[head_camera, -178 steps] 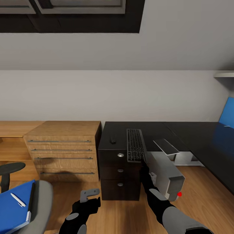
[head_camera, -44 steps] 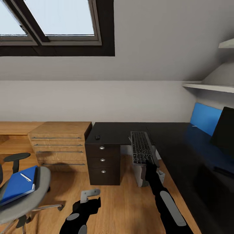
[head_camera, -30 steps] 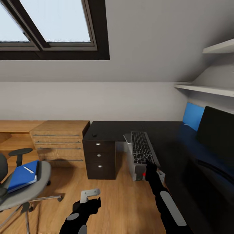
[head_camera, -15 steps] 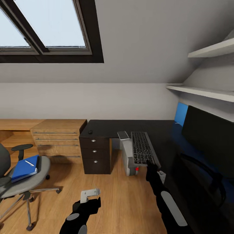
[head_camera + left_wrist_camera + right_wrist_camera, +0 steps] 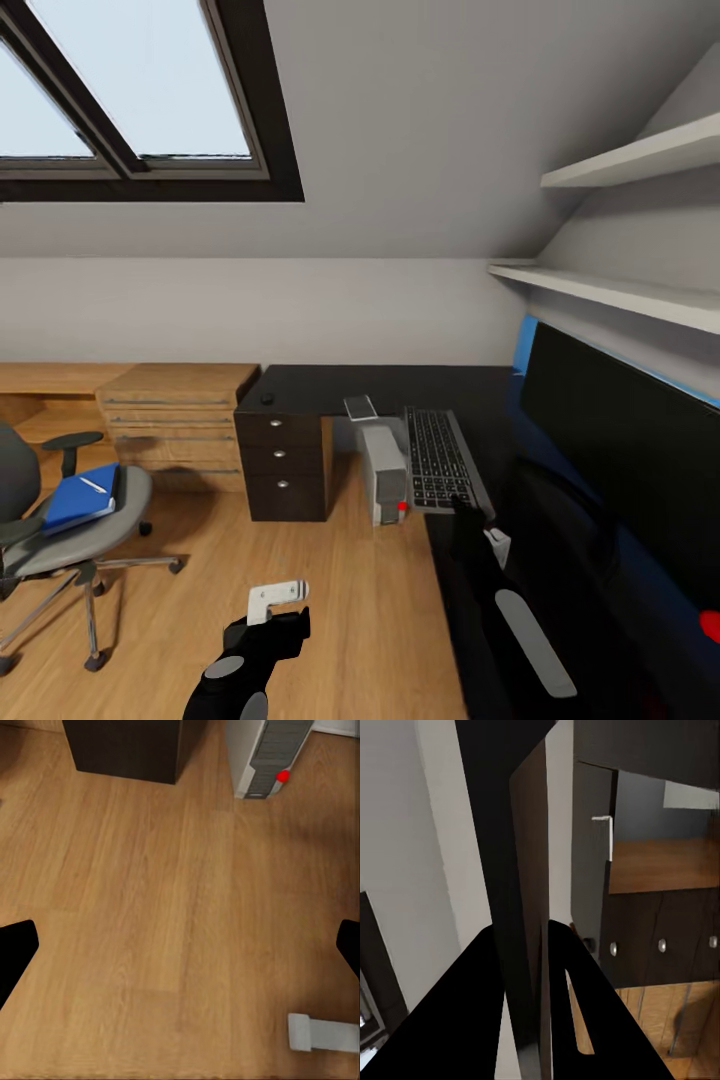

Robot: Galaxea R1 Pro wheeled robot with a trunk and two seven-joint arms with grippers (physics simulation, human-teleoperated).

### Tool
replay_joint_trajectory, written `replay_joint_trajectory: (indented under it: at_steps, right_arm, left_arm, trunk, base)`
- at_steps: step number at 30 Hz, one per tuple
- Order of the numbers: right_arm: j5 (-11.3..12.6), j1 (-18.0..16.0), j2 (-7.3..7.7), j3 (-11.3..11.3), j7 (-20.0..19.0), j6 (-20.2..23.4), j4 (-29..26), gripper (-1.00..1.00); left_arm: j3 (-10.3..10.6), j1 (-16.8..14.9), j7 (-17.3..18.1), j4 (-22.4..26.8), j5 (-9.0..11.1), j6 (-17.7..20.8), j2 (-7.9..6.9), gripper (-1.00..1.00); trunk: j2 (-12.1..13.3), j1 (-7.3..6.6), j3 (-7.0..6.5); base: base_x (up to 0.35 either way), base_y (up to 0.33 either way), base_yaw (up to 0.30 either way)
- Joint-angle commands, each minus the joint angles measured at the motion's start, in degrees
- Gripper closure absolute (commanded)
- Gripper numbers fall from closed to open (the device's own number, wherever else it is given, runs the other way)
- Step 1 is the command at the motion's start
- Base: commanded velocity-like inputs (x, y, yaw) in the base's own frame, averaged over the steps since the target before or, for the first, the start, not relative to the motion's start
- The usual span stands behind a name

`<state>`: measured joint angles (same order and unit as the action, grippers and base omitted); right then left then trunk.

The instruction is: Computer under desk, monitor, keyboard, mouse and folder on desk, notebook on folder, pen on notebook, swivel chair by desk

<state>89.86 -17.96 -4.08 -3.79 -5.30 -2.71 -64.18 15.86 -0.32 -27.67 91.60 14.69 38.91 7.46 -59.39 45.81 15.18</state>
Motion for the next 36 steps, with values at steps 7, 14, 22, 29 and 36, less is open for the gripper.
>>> replay_joint_trajectory:
  at_steps: [7, 14, 22, 29, 36]
  right_arm:
    - [0.59, -0.05, 0.43, -0.11, -0.54, -0.5, 2.5, 1.0]
    - [0.58, -0.06, 1.21, 0.0, -0.42, -0.31, 5.25, 1.0]
    - [0.54, -0.14, 1.72, -0.05, -0.16, -0.28, 7.53, 1.0]
    - [-0.85, -0.23, 2.64, -0.08, -0.18, -0.15, 8.97, 1.0]
    - [-1.07, -0.23, 3.21, -0.08, -0.04, -0.11, 9.03, 1.0]
  left_arm:
    - [0.05, -0.03, -0.54, 0.07, 0.6, 0.12, 0.01, -1.0]
    - [0.05, -0.03, -0.54, 0.07, 0.6, 0.06, 0.01, -1.0]
    - [0.05, -0.03, -0.37, -0.1, 0.53, -0.37, -0.93, -1.0]
    - [0.05, -0.03, -0.37, -0.1, 0.6, -0.07, -1.22, -1.0]
    - [0.05, -0.03, -0.37, -0.1, 0.6, -0.23, -1.22, -1.0]
  trunk:
    - [1.97, -1.13, -0.84]
    - [1.97, -1.13, -0.84]
    - [1.97, -1.13, -0.84]
    - [1.97, -1.13, -0.84]
    - [1.97, -1.13, -0.84]
  base:
    - [-0.283, -0.231, 0.0]
    - [-0.168, -0.137, 0.0]
    - [-0.008, -0.174, 0.0]
    - [0.0, -0.086, 0.0]
    - [0.044, -0.027, 0.0]
